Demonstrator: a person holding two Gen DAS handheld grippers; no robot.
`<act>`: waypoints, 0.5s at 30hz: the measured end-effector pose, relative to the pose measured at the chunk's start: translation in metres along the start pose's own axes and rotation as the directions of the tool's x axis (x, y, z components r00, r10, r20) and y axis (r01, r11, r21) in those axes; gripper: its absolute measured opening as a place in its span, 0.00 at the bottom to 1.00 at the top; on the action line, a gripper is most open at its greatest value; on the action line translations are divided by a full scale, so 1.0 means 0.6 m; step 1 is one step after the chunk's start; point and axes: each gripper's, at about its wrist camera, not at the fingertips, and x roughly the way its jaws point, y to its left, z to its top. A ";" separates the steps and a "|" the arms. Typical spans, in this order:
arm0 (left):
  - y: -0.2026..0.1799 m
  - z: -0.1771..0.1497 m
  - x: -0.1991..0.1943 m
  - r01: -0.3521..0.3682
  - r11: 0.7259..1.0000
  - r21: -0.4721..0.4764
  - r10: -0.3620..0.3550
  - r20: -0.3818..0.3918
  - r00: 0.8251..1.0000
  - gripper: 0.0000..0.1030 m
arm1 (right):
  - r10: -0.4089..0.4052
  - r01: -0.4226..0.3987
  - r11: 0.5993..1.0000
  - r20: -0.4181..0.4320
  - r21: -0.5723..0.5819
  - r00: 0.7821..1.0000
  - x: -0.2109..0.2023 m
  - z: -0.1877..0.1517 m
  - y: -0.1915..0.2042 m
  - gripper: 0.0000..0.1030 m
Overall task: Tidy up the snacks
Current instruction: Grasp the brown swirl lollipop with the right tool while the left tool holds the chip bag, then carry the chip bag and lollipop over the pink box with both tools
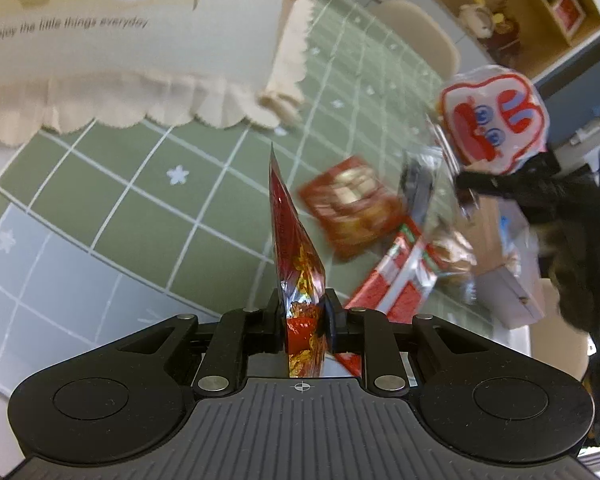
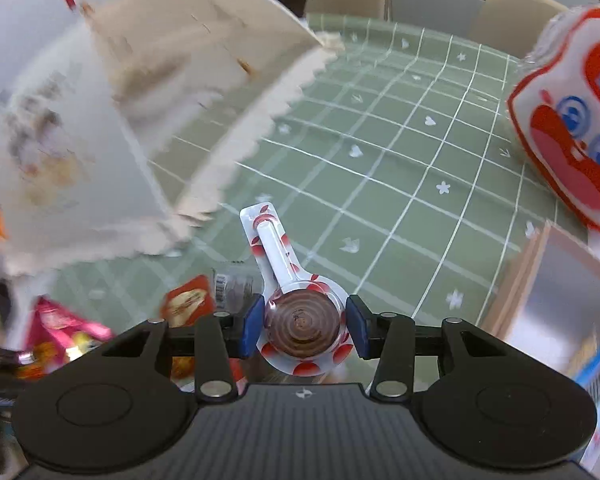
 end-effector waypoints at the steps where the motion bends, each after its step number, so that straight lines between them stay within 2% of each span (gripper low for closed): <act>1: -0.006 -0.004 -0.008 0.013 1.000 0.008 -0.013 0.006 1.000 0.22 | 0.014 -0.014 1.000 0.016 0.001 1.000 -0.025 -0.017 0.007 0.43; 4: -0.029 -0.020 -0.029 0.062 0.998 0.021 -0.063 0.015 0.998 0.22 | 0.053 -0.054 0.999 0.029 0.011 0.998 -0.081 -0.079 0.022 0.43; 7: -0.058 -0.043 -0.031 0.136 0.990 0.027 -0.136 -0.013 0.991 0.22 | 0.039 -0.040 0.999 0.023 0.032 0.999 -0.118 -0.151 0.024 0.43; 11: -0.113 -0.078 0.012 0.210 0.977 0.047 -0.203 -0.122 0.972 0.22 | 0.041 -0.035 0.992 -0.052 0.120 0.998 -0.131 -0.258 0.001 0.43; 15: -0.169 -0.113 0.071 0.219 0.973 0.072 -0.199 -0.219 0.955 0.22 | -0.052 0.060 0.984 -0.056 0.169 0.997 -0.144 -0.333 -0.020 0.44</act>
